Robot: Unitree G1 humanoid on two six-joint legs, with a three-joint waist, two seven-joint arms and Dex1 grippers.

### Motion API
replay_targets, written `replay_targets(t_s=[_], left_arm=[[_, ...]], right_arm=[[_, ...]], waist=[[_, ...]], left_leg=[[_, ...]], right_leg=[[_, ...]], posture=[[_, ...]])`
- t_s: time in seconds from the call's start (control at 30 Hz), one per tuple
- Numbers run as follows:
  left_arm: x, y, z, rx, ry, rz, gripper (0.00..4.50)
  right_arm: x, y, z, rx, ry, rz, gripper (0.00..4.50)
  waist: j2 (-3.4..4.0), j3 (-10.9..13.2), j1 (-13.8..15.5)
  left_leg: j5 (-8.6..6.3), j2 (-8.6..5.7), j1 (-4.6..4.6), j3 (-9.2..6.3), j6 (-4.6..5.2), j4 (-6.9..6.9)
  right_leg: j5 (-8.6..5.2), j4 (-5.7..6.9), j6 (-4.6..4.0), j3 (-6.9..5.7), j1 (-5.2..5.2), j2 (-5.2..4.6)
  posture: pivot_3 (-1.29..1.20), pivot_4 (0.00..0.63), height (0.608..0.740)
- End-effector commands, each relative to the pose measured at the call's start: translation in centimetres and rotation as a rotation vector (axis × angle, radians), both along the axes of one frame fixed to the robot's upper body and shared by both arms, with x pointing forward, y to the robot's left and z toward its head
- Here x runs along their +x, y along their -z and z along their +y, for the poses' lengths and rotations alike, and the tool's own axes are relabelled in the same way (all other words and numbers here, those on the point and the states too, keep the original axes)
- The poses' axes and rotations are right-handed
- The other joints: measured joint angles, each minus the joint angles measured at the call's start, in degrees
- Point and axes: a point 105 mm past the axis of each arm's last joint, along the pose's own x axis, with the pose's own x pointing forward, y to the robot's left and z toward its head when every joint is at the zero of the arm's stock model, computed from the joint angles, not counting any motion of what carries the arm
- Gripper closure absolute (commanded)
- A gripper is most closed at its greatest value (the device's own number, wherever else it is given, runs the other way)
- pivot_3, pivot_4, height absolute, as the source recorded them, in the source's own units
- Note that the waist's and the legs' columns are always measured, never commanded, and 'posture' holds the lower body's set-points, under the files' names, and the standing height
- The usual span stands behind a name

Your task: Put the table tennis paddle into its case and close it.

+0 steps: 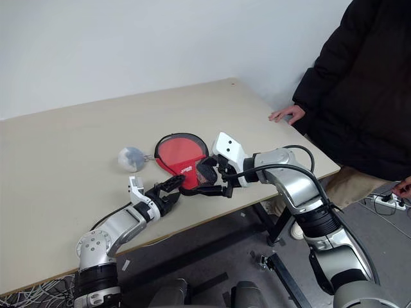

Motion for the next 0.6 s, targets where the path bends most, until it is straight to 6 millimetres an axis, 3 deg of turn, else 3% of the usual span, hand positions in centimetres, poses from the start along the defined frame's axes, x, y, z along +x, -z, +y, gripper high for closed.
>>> replay_targets(t_s=[0.03,0.6], left_arm=[[0.3,-0.6,0.1,0.024,-0.011,-0.021,0.02],[-0.1,0.4,-0.3,0.017,-0.045,0.049,0.02]], right_arm=[[-0.2,-1.2,0.4,0.029,-0.014,-0.037,0.00],[-0.3,-0.9,0.4,0.028,0.003,-0.025,0.00]], waist=[[0.00,0.00,0.00],[-0.01,0.00,-0.02]], left_leg=[[0.00,0.00,0.00,0.00,-0.01,0.00],[-0.07,0.00,0.00,0.00,-0.12,-0.03]], right_leg=[[0.00,0.00,0.00,0.00,0.00,0.00],[-0.01,-0.05,0.00,0.01,-0.01,0.00]], posture=[[0.00,0.000,0.740],[0.00,0.000,0.740]])
